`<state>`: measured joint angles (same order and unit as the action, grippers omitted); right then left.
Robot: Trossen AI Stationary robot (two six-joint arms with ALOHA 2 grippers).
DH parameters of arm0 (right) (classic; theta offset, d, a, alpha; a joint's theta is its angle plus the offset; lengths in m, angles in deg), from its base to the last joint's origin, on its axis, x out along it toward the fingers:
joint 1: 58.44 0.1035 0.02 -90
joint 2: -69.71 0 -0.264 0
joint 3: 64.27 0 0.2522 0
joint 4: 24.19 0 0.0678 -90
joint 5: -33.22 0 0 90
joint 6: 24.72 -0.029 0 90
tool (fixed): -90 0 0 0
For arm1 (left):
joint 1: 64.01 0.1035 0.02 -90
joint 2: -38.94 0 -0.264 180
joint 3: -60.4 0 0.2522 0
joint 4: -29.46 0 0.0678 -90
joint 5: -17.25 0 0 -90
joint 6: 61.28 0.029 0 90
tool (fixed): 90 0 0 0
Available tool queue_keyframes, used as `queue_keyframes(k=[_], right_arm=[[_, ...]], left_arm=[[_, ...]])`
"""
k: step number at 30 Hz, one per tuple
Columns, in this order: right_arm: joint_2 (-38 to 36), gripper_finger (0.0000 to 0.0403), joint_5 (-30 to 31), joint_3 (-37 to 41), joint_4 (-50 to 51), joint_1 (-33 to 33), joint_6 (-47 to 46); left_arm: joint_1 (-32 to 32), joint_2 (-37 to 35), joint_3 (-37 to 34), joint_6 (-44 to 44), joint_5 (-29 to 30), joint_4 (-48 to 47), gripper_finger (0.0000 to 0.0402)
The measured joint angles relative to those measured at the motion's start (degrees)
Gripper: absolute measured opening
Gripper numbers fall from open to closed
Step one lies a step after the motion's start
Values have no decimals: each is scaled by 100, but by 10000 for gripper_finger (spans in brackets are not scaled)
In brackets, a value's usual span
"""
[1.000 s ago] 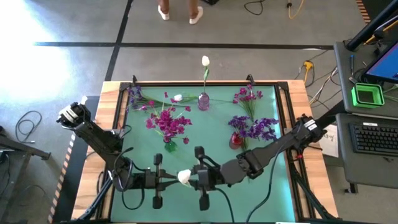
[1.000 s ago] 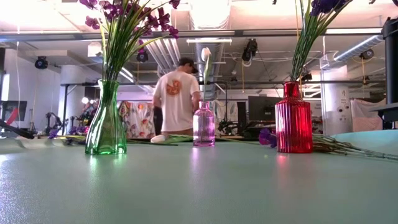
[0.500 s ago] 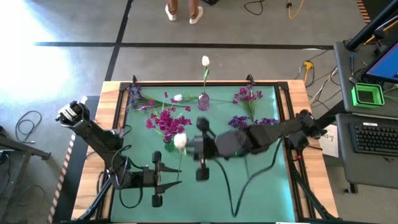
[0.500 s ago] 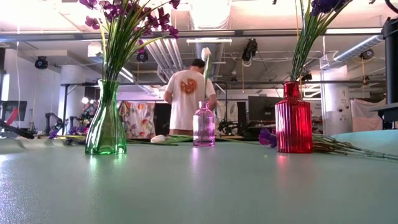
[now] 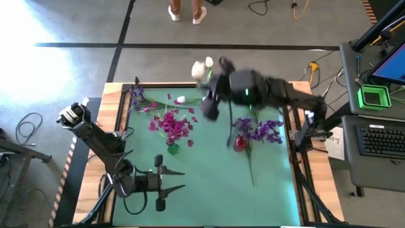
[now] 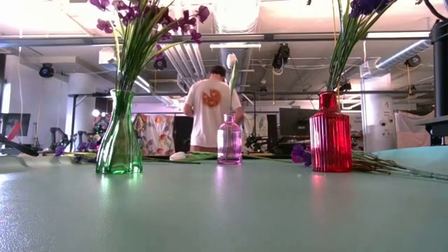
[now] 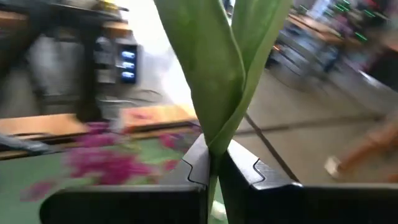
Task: Sort flowers into vase by color
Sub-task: Put the bottom white tulip into the purple flower vase
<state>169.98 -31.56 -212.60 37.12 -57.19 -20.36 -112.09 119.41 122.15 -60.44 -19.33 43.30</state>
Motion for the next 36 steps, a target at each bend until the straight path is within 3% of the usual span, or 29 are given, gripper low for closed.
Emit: queue_keyframes(k=[5, 10, 16, 26, 36], right_arm=[[-3, 13, -5, 91, 256, -973, -355], [-50, 13, -588, 811, -85, -1644, -618], [-403, 13, -776, 2248, -1774, -1725, -341], [-1360, 13, -497, 4574, -3641, -1800, -328], [-1747, 13, -461, 5773, -4850, -2115, -528]], left_arm=[[-189, -16, 0, -142, 3, -69, 169], [-493, -175, 0, -142, 5, -70, 169], [-850, -383, 0, -144, 30, -176, 169], [-1207, -409, 0, -101, 919, -248, 169], [-1212, -400, 0, -138, 971, -261, 169]])
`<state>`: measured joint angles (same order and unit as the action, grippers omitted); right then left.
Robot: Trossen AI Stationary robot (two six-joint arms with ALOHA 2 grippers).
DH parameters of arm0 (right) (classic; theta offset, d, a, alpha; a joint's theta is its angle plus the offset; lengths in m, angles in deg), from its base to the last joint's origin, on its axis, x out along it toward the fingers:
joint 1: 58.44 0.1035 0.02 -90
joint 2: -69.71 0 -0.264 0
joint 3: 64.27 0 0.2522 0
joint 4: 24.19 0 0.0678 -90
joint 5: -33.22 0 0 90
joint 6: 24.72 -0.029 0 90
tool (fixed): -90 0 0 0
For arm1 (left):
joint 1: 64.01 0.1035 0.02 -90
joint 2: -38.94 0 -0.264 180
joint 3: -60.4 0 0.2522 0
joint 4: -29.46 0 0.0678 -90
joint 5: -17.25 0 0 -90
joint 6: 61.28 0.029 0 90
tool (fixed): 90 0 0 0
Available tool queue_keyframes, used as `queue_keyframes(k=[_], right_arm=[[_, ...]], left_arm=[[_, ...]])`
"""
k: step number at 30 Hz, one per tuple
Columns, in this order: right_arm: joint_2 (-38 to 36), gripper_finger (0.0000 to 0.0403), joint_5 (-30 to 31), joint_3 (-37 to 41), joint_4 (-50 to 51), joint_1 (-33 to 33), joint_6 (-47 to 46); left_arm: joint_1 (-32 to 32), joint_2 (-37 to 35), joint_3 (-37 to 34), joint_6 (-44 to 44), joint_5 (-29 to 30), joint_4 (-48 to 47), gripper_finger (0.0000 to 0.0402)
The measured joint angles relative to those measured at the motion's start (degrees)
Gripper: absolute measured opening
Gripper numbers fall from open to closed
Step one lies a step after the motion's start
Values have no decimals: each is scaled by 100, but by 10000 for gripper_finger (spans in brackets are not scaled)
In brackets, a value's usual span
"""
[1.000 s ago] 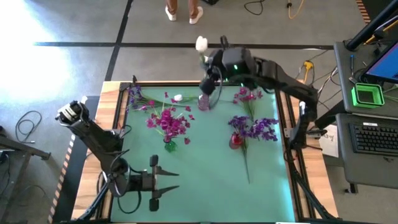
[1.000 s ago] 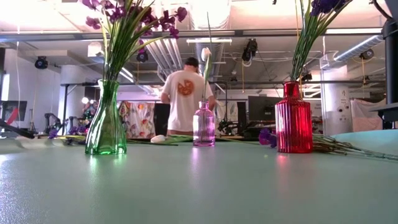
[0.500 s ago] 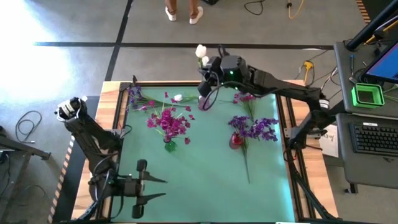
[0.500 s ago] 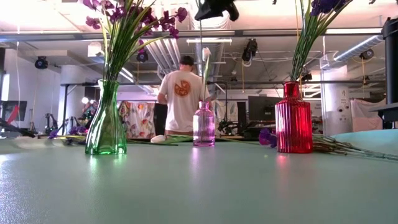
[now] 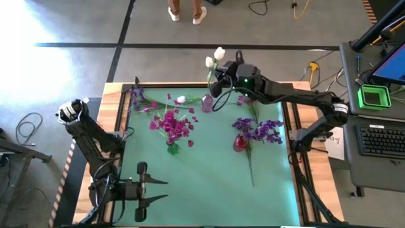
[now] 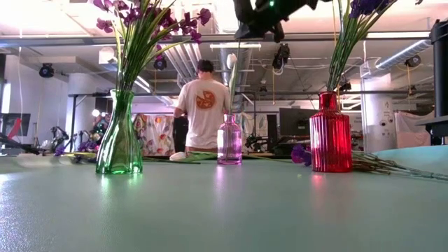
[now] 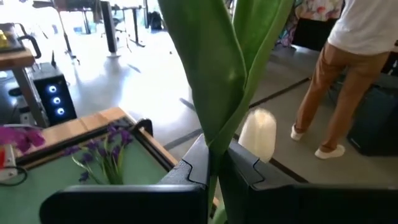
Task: Sort flowers into vase by color
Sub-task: Put the bottom white tulip into the purple flower vase
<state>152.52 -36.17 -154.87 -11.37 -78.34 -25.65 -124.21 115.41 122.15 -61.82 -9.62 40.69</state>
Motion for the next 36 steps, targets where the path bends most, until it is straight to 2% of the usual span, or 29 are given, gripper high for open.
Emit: queue_keyframes(k=[6, 32, 36], right_arm=[[56, 13, 1, 239, -231, -57, -13], [300, 13, 18, 242, -269, -50, -302], [335, 31, -4, 242, -279, -50, -339]], left_arm=[[2, 0, 0, -61, 0, -11, 169], [2, 4, 0, -46, 90, -42, 169], [2, 4, 0, -46, 90, -66, 169]])
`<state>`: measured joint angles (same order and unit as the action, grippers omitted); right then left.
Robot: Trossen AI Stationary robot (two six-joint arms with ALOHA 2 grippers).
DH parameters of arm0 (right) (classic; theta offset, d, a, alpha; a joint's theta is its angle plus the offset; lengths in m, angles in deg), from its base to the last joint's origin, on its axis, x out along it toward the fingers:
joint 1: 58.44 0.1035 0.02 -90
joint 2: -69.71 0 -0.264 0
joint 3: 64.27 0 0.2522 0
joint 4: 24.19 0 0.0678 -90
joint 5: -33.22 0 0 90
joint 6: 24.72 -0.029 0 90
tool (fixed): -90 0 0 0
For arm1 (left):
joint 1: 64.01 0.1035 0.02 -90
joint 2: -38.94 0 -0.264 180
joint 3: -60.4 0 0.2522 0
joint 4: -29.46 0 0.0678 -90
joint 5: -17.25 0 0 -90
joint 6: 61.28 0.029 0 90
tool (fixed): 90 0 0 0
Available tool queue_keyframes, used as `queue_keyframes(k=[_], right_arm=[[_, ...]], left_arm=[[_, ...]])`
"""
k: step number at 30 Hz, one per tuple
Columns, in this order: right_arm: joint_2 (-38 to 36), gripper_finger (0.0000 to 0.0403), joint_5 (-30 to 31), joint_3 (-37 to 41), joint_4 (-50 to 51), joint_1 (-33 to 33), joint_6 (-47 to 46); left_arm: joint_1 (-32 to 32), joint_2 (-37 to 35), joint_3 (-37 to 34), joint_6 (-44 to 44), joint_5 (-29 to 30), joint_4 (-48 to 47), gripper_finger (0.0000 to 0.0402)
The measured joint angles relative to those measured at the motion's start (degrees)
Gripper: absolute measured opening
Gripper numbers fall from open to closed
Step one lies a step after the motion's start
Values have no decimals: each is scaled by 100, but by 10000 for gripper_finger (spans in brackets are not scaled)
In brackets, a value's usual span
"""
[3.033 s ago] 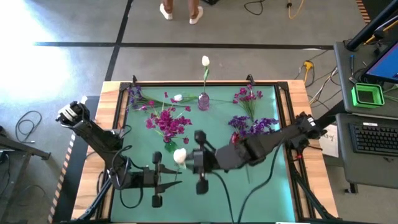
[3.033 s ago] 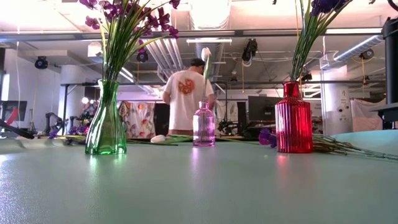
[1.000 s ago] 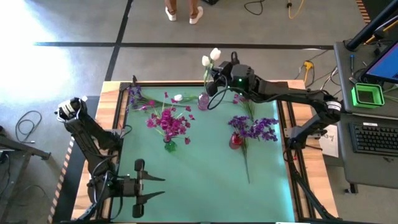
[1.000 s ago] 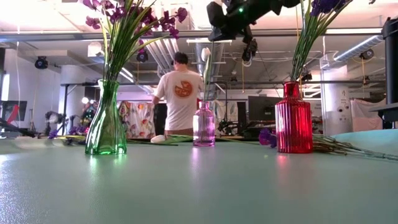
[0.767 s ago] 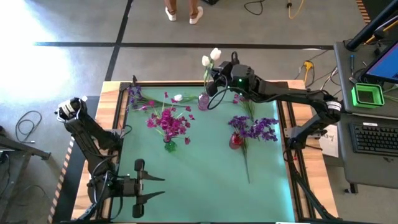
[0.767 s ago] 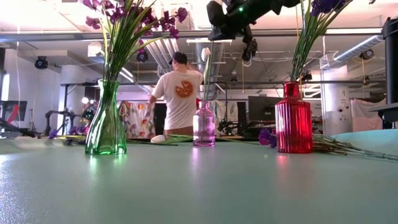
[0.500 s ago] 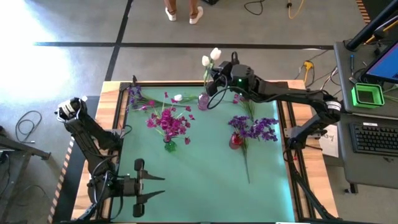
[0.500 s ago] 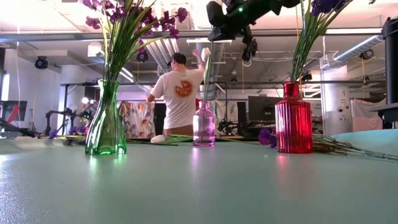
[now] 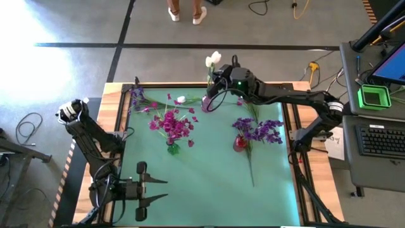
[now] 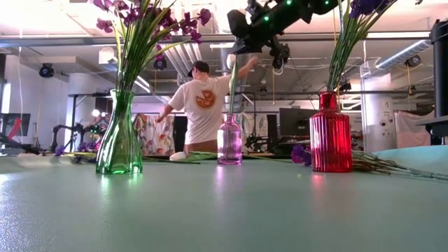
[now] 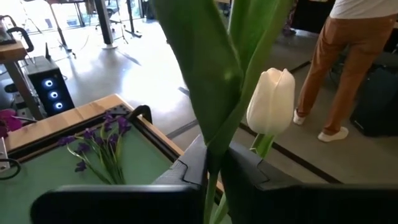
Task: Sort flowers into vase by color
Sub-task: Put the bottom white tulip into the purple flower vase, then put the bottom violet flowers into the red flower vase
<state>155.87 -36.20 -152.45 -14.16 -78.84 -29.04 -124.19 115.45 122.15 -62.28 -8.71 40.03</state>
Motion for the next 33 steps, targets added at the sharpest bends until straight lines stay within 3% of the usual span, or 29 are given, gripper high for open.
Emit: queue_keyframes(k=[21, 33], right_arm=[[-150, 230, -4, -2, 798, 0, -618], [-1014, 283, -2, -9, 989, 218, -623]], left_arm=[[0, 1, 0, -130, 2, -12, 169], [20, 2, 0, -168, 6, -20, 169]])
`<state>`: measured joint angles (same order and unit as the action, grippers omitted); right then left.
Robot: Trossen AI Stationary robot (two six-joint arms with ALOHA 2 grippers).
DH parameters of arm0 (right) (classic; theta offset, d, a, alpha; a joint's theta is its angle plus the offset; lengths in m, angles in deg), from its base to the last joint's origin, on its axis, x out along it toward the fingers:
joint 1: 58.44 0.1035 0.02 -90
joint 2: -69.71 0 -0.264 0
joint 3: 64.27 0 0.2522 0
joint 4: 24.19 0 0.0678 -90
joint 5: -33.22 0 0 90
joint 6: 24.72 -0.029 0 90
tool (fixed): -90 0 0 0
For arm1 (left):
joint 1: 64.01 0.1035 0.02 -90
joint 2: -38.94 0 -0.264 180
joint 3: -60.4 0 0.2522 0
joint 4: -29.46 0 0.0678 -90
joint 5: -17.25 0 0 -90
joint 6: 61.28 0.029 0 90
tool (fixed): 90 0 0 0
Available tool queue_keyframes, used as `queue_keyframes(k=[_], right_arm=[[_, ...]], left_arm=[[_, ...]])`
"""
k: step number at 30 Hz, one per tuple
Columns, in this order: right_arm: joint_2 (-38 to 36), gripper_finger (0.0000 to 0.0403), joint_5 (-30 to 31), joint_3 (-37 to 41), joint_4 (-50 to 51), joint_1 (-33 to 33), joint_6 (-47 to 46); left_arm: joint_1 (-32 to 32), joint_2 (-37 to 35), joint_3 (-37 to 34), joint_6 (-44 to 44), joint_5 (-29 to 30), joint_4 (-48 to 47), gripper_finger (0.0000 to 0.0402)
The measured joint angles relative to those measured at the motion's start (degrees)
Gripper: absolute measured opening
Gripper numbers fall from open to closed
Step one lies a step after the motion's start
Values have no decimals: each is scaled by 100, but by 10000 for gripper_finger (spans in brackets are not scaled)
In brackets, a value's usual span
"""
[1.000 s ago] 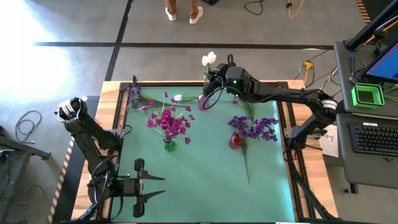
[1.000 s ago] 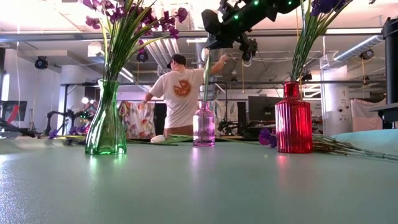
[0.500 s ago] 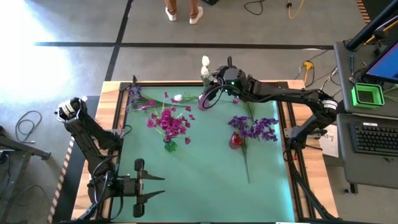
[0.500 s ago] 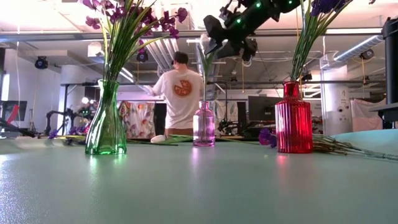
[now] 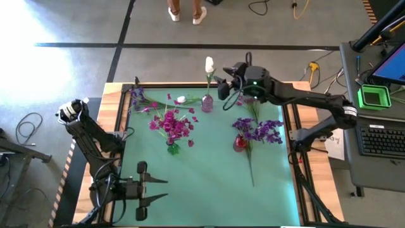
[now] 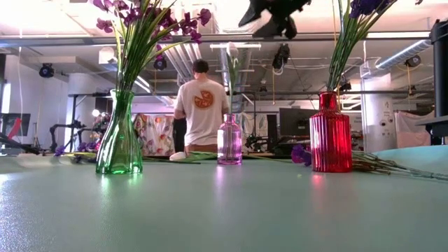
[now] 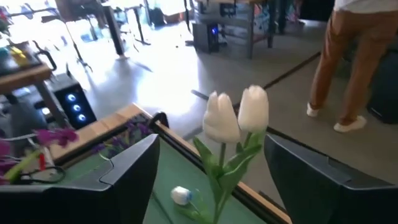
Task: Sort flowers into vase by color
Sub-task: Put the bottom violet flowers into the red flower vase
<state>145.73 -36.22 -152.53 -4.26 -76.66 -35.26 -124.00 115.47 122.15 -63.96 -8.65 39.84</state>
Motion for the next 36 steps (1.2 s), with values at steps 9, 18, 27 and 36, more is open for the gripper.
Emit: queue_keyframes(k=[9, 18, 27, 36], right_arm=[[-551, 280, 2, 0, -81, 498, 241], [-745, 266, 5, 0, -123, 1037, 432], [-747, 258, 7, -265, -197, 1711, 883], [-696, 246, 756, -1430, 1773, 2225, -405]], left_arm=[[29, 1, 56, 7, 0, 20, 169], [48, -1, 699, 766, -4, -279, 169], [74, -33, 2187, 716, -10, -2743, 169], [125, -42, 2685, -167, -12, -4733, 169]])
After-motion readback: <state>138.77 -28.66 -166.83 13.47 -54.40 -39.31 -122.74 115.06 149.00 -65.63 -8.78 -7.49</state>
